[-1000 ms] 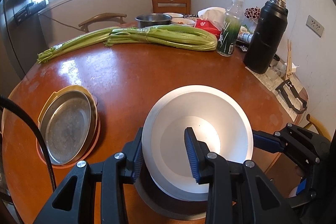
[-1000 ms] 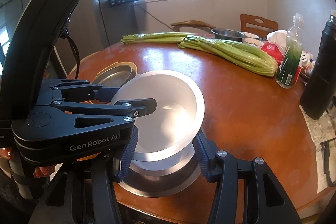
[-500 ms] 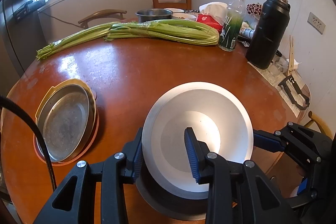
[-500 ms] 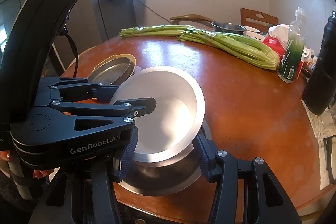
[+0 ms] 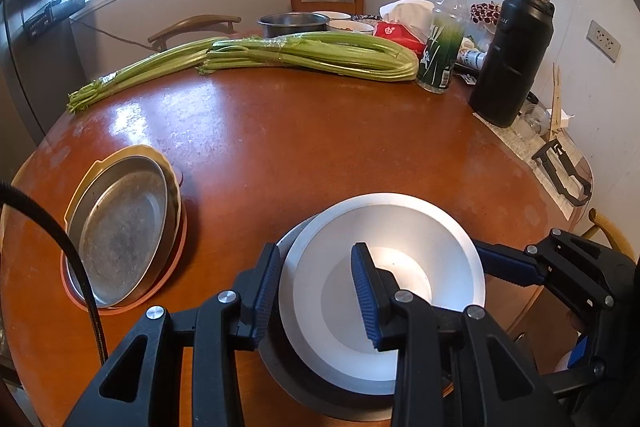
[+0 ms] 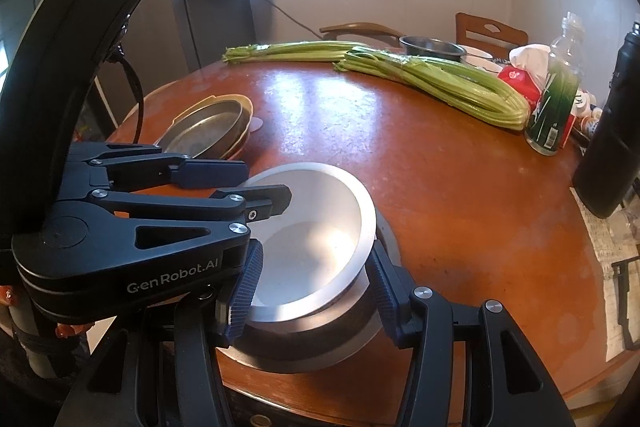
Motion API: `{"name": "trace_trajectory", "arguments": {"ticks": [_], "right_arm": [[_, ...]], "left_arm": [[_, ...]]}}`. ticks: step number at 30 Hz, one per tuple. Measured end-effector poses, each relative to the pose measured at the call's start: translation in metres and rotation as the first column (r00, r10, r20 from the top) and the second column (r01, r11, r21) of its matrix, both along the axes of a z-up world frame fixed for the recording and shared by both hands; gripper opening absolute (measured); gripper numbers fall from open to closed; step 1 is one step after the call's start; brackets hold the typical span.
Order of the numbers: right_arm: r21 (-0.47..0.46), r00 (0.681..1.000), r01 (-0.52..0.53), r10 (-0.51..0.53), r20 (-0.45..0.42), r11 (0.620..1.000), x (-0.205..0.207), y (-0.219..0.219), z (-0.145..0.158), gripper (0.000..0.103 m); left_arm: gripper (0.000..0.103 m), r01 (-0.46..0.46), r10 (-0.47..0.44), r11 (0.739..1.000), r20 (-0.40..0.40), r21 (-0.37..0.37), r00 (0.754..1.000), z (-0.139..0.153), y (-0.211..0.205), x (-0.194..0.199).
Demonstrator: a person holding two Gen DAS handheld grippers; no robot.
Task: Organize plates and bowls
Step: 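Carry the paper cup over the steel bowl, lower it inside, open left tool, then grasp the steel bowl rim with the left tool and lift the nested stack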
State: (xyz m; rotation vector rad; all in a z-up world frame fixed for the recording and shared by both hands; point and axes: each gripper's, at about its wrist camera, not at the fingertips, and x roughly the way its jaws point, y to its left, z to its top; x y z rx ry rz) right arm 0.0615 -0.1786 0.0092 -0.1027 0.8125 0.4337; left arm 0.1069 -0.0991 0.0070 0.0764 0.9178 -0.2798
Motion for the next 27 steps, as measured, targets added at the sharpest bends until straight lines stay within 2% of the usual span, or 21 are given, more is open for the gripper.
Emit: {"name": "trace_trajectory", "arguments": {"ticks": [7, 13, 19, 27], "right_arm": [[-0.011, 1.0, 0.023, -0.023, 0.017, 1.0, -0.001, -0.004, 0.003, 0.055], [0.009, 0.998, 0.053, -0.054, 0.034, 0.999, 0.001, -0.018, 0.01, 0.055], [0.042, 0.997, 0.077, -0.078, 0.016, 0.996, 0.004, -0.026, 0.012, 0.055], [0.072, 0.994, 0.109, -0.108, -0.025, 0.991, 0.013, -0.035, 0.004, 0.059]], "left_arm": [[0.037, -0.012, 0.012, 1.0, 0.009, -0.006, 1.0, 0.002, 0.003, -0.001], [0.037, -0.04, 0.04, 0.999, 0.028, -0.009, 0.999, 0.007, 0.014, -0.005], [0.037, -0.062, 0.062, 0.998, 0.039, -0.012, 0.997, 0.013, 0.024, -0.009], [0.037, -0.081, 0.08, 0.996, -0.014, -0.039, 0.997, 0.004, 0.037, -0.011]]}}
